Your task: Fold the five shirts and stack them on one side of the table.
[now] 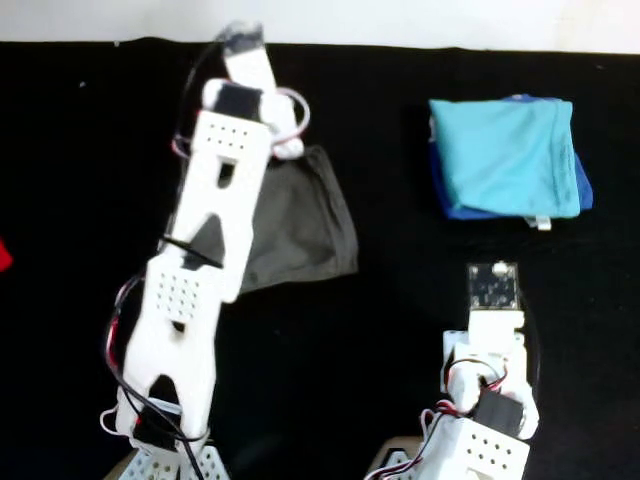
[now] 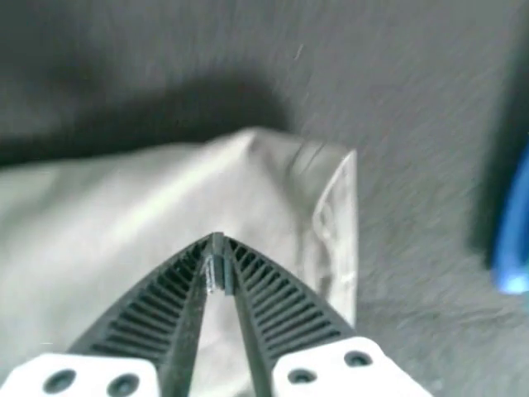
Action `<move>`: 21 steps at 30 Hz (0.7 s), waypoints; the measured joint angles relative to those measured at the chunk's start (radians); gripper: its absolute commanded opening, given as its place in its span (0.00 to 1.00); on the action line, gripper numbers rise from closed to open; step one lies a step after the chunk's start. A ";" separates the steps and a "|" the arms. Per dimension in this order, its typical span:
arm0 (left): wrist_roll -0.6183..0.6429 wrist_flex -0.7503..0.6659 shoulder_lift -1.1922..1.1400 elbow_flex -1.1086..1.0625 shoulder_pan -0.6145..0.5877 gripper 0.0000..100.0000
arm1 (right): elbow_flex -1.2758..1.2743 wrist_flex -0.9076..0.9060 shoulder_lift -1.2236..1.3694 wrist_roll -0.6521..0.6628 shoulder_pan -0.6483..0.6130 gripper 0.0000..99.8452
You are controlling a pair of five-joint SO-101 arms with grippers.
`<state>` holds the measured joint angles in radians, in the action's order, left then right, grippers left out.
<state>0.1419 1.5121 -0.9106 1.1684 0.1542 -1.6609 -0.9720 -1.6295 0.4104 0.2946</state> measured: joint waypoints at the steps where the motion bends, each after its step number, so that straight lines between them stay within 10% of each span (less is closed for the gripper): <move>1: 0.000 0.003 -0.021 0.000 0.014 0.01 | 0.000 0.000 0.000 0.000 0.000 0.01; 10: 0.000 -0.009 -0.164 0.005 0.158 0.01 | 0.000 0.000 0.000 0.000 0.000 0.01; 21: -0.140 0.245 0.035 0.198 0.055 0.01 | 0.000 0.000 0.000 0.000 0.000 0.01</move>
<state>0.0023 1.7576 -0.8753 1.3663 0.2094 -1.6609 -0.9720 -1.6295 0.4104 0.2946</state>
